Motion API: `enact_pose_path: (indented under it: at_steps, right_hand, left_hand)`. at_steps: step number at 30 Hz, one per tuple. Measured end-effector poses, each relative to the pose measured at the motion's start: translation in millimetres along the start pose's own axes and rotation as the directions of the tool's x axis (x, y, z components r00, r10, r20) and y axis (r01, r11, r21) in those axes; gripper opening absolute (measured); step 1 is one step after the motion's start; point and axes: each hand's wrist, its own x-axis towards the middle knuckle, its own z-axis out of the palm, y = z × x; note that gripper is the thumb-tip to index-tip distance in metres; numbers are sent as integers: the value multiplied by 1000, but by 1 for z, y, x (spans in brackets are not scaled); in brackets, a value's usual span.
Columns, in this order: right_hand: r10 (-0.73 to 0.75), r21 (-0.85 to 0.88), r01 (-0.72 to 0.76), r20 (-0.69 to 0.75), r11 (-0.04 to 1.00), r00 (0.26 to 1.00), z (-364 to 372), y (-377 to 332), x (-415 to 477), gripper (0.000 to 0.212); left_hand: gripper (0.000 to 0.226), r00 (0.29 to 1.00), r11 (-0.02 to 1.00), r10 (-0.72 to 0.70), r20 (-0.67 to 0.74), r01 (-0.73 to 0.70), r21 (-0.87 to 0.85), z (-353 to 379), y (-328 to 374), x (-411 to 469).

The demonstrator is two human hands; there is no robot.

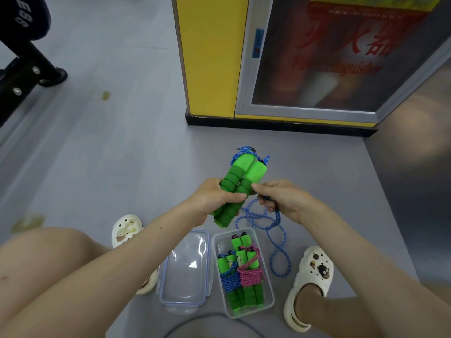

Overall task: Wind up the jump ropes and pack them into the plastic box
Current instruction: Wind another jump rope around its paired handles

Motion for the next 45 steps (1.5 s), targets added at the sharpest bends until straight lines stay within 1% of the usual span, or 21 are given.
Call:
enact_pose_path:
  at_steps: [3,5,8,10,13,17,19,20,22,23,25,26,30,31,33,34,36,38,40,42,45]
  right_hand:
    - [-17,-211,14,-16,977,1000,1,2,-2,11]
    - [-17,-305,10,-18,952,1000,5,3,-5,18]
    - [0,-249,-2,-8,969,1000,10,3,-6,30]
    - [12,-152,-10,15,988,1000,13,3,-6,32]
    - [33,17,-34,67,999,997,17,1,-7,31]
    - [20,224,-52,143,973,990,22,1,-8,26]
    - [0,331,-62,185,942,983,25,3,-9,20]
    - [-12,359,-60,195,931,981,26,3,-9,18]
    - [-18,382,-48,167,923,986,28,3,-8,26]
    - [-8,392,-42,124,919,992,28,3,-7,33]
    - [22,399,-29,22,917,1000,26,4,-4,43]
    - [30,388,-23,-12,921,999,25,5,-3,44]
    - [13,353,11,-65,935,998,19,6,0,35]
    - [2,349,23,-72,937,997,16,5,1,32]
    - [-28,316,47,-65,947,998,10,3,1,30]
    - [-48,294,60,-46,954,998,7,2,0,29]
    - [-92,272,85,16,958,996,4,3,-2,30]
    - [-140,311,109,79,944,987,5,3,-5,31]
    - [-179,345,128,119,930,977,6,2,-8,32]
    - [-190,351,134,130,927,973,6,1,-9,33]
    - [-162,338,123,92,933,982,11,3,-5,38]
  left_hand:
    - [18,989,925,89,-118,-38,378,-4,-1,3]
    - [25,957,699,190,-220,26,715,-5,0,1]
    - [33,890,340,403,-214,71,938,3,-6,-3]
    - [30,857,198,491,-157,66,978,10,-8,-5]
    - [32,800,66,586,-130,113,991,14,-11,-5]
    - [53,772,-103,630,-84,190,976,22,-22,-5]
    - [42,675,-161,737,-24,211,964,23,-23,-5]
    - [47,639,-173,769,-10,223,959,23,-20,-5]
    - [67,622,-217,783,9,260,941,24,-19,-5]
    - [67,625,-227,781,9,270,936,27,-20,-6]
    - [48,600,-254,797,75,220,942,32,-27,-1]
    - [40,606,-251,790,95,177,952,33,-29,2]
    - [70,680,-83,733,27,50,995,27,-28,4]
    - [72,716,25,698,-2,-21,999,25,-24,3]
    - [67,846,409,528,-80,-170,897,19,-11,3]
    - [63,893,567,438,-106,-183,803,15,-5,2]
    - [58,942,795,297,-156,-154,587,7,1,4]
    - [58,986,961,129,-104,-98,259,0,1,2]
    - [69,998,998,-1,60,5,-70,-2,-3,-1]
    - [74,973,957,-4,231,70,-280,-3,-6,-7]
    - [69,951,948,44,306,58,-314,-3,-5,-11]
